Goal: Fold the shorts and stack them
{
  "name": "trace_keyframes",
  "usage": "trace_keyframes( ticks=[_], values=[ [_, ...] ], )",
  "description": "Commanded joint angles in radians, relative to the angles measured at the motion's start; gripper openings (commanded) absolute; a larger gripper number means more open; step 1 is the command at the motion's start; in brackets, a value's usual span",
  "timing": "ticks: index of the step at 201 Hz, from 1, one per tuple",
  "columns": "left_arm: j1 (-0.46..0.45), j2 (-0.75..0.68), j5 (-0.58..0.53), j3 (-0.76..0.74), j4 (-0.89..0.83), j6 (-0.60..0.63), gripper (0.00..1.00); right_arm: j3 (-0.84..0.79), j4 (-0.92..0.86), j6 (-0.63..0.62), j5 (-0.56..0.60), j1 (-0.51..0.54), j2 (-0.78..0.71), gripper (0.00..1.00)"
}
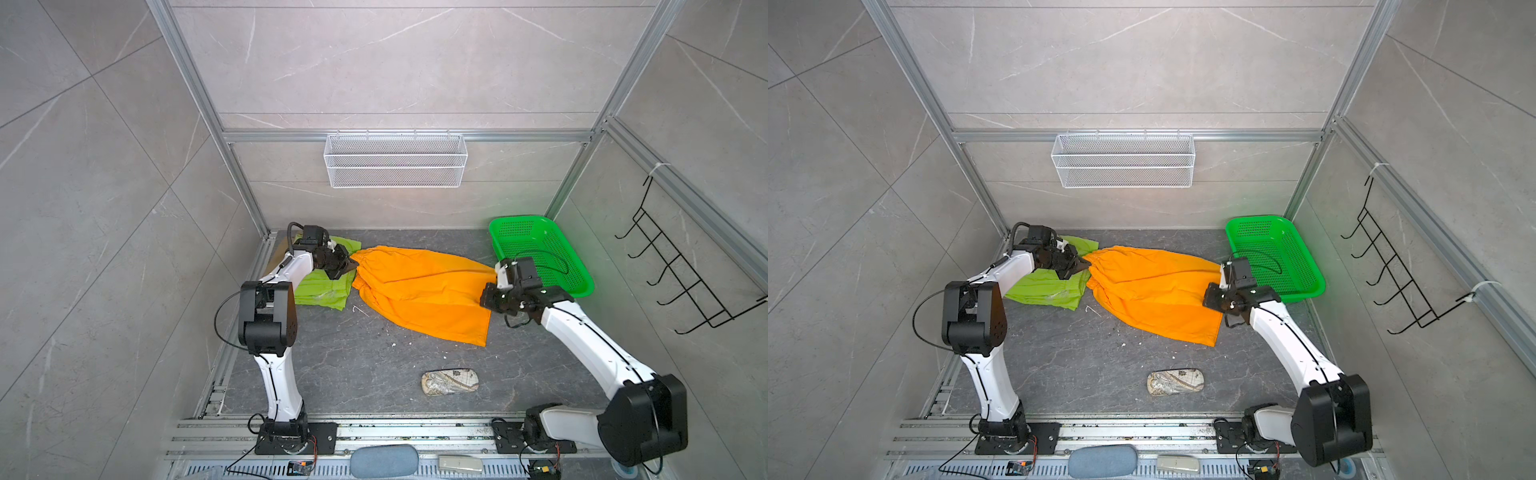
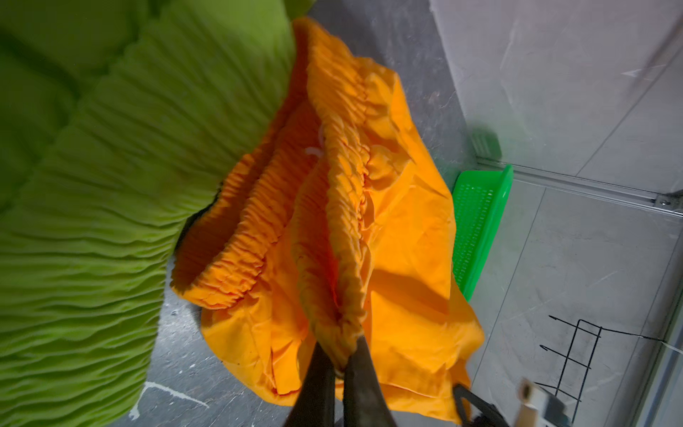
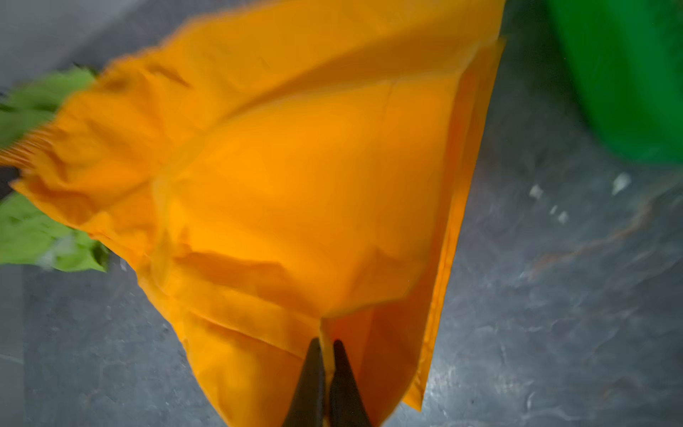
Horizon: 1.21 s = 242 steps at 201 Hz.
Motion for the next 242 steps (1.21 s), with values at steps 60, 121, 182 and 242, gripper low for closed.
trace_keyframes(
  ticks=[60, 121, 182, 242],
  values=[
    [0.031, 0.035, -0.076, -0.124, -0.019, 0.059, 0.0, -0.239, 0.096, 0.095, -0.013, 0.011, 0.075, 0.0],
    [0.038, -0.031, -0.02, -0.123, 0.019, 0.06, 0.47, -0.197, 0.039, 0.055, 0.005, 0.009, 0.075, 0.25],
    [-0.005, -0.21, -0.132, 0.007, -0.105, 0.155, 0.99, 0.076, -0.198, -0.002, 0.045, 0.007, -0.081, 0.81],
    [-0.211, -0.07, 0.012, 0.024, 0.074, 0.005, 0.99, -0.132, 0.174, 0.221, -0.245, 0.041, 0.021, 0.99]
  ],
)
